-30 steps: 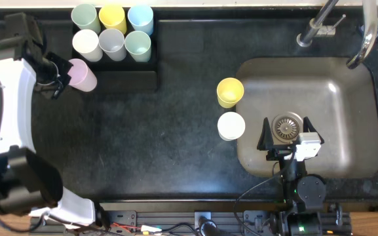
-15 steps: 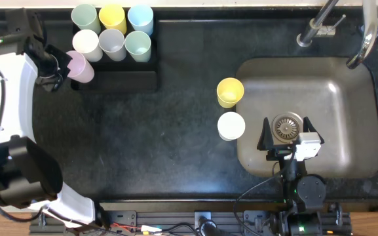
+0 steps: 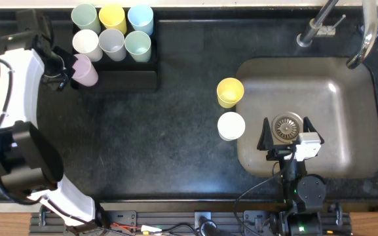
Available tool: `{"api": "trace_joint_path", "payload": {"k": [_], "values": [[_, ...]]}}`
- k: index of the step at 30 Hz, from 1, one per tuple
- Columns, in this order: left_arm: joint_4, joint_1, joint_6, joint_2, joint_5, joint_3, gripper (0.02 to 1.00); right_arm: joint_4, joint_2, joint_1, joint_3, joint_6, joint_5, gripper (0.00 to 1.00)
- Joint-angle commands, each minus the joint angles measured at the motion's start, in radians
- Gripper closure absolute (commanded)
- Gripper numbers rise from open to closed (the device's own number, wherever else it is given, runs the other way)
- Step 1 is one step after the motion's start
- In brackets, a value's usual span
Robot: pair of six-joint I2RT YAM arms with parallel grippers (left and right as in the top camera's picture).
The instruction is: Store Cups
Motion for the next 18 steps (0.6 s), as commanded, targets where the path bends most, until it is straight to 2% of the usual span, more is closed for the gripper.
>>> {"api": "trace_joint_path", "payload": {"k": [1, 2, 4, 5, 6, 8, 15, 18], "values": [[0.005, -0.033, -0.007, 0.030, -0.032, 0.024, 0.982, 0.006, -0.008, -0.006, -0.013, -0.003, -0.007, 0.003], [0.005, -0.037, -0.006, 0.030, -0.035, 0.024, 0.978, 0.005, -0.008, -0.006, -0.013, -0.003, -0.007, 0.003], [0.005, -0.040, -0.006, 0.030, -0.037, 0.024, 0.665, 0.006, -0.008, -0.006, -0.013, -0.003, -0.007, 0.003], [0.002, -0.041, -0.007, 0.030, -0.036, 0.024, 0.290, 0.006, -0.008, -0.006, -0.013, -0.003, -0.007, 0.003], [0.000, -0.041, -0.007, 0.030, -0.036, 0.024, 0.143, 0.006, -0.008, -0.006, -0.013, -0.003, -0.007, 0.005], [-0.006, -0.041, -0.007, 0.029, -0.036, 0.024, 0.018, 0.006, -0.008, -0.006, -0.013, -0.003, -0.007, 0.003], [-0.040, -0.050, -0.002, -0.063, -0.018, 0.025, 0.018, 0.006, -0.008, -0.006, -0.013, -0.003, -0.007, 0.005], [-0.039, -0.084, 0.061, -0.137, 0.021, 0.027, 0.020, 0.006, -0.008, -0.006, -0.013, -0.003, -0.007, 0.003]]}}
